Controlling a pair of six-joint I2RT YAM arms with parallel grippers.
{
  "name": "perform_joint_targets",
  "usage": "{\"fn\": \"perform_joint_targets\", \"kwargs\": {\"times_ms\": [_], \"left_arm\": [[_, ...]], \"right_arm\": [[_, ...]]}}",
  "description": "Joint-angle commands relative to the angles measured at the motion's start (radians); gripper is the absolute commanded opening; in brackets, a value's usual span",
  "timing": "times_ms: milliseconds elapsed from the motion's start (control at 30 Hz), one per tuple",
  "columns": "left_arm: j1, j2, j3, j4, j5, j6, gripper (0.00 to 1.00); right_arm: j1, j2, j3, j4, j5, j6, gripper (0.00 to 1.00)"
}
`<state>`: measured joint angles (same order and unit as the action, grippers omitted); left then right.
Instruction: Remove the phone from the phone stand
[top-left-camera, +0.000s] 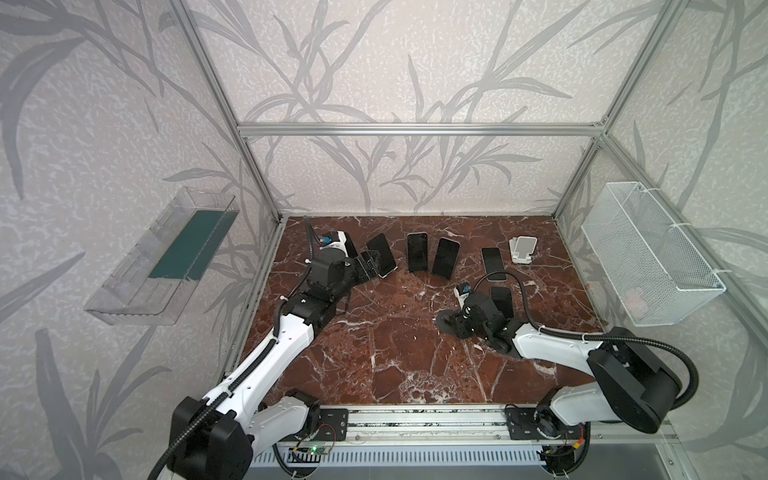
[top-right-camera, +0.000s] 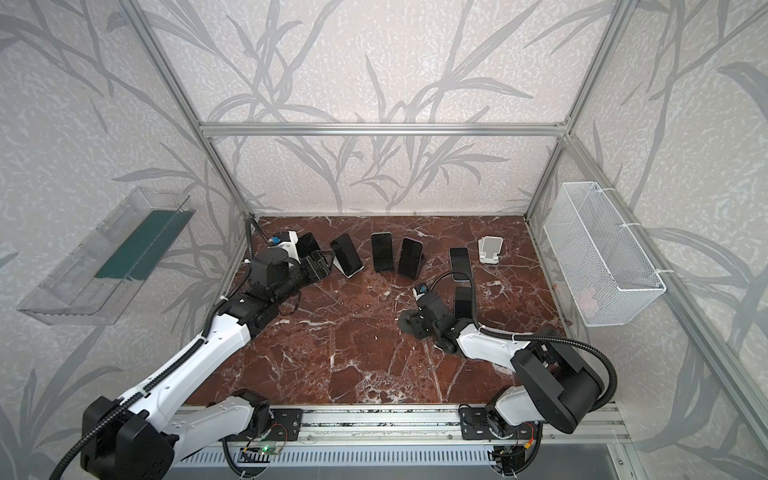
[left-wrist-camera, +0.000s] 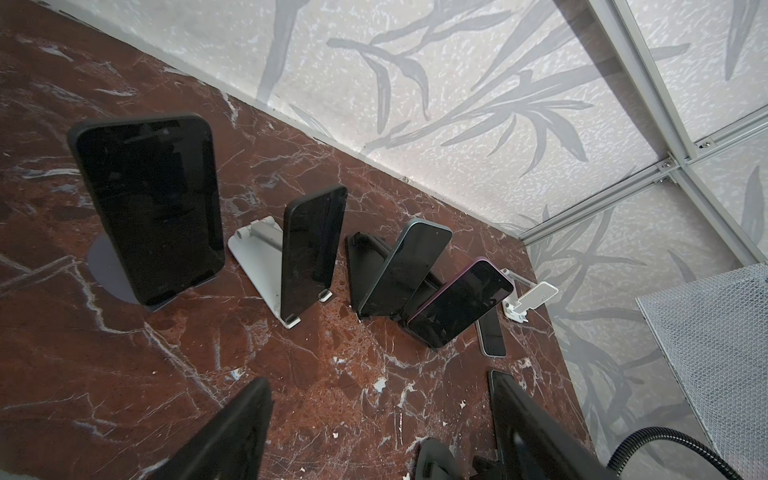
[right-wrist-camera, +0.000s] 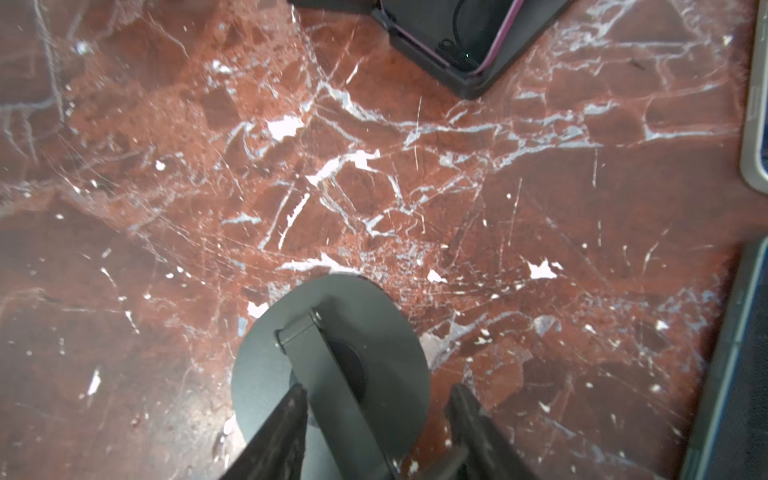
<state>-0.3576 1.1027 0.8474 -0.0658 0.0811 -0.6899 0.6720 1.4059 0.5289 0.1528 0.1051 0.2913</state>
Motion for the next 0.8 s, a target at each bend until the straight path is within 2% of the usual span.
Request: {"fn": "perform_joint_targets", "kwargs": {"times_ms": [0, 200, 300, 433, 600, 767], "left_arm": [[0.003, -0.013, 0.000, 0.023, 0.009, -0.002, 0.84], [0.003, -0.012, -0.002, 0.021, 0.001, 0.000, 0.84], [0.003, -0.009, 0.001, 0.022, 0.010, -0.002, 0.83], [0.003, -0.012, 0.000, 0.020, -0.001, 0.001, 0.83], [0.002, -0.015, -0.001, 0.019, 0.000, 0.000, 0.83], [0.002, -0.018, 0.000, 0.021, 0.007, -0.003, 0.83]], "right_arm": [[-0.001, -0.054, -0.016, 0.002, -0.015, 0.018, 0.51], [0.006, -0.107, -0.028, -0.019, 0.013, 0.047, 0.51], [0.016, -0.071, -0.013, -0.033, -0.021, 0.047, 0.61], [0.036, -0.031, -0.007, -0.024, -0.097, 0.087, 0.69], [0.081, -0.030, -0.034, -0.022, -0.122, 0.213, 0.75], [0.166, -0.100, -0.045, -0.146, -0.008, 0.365, 0.79]]}}
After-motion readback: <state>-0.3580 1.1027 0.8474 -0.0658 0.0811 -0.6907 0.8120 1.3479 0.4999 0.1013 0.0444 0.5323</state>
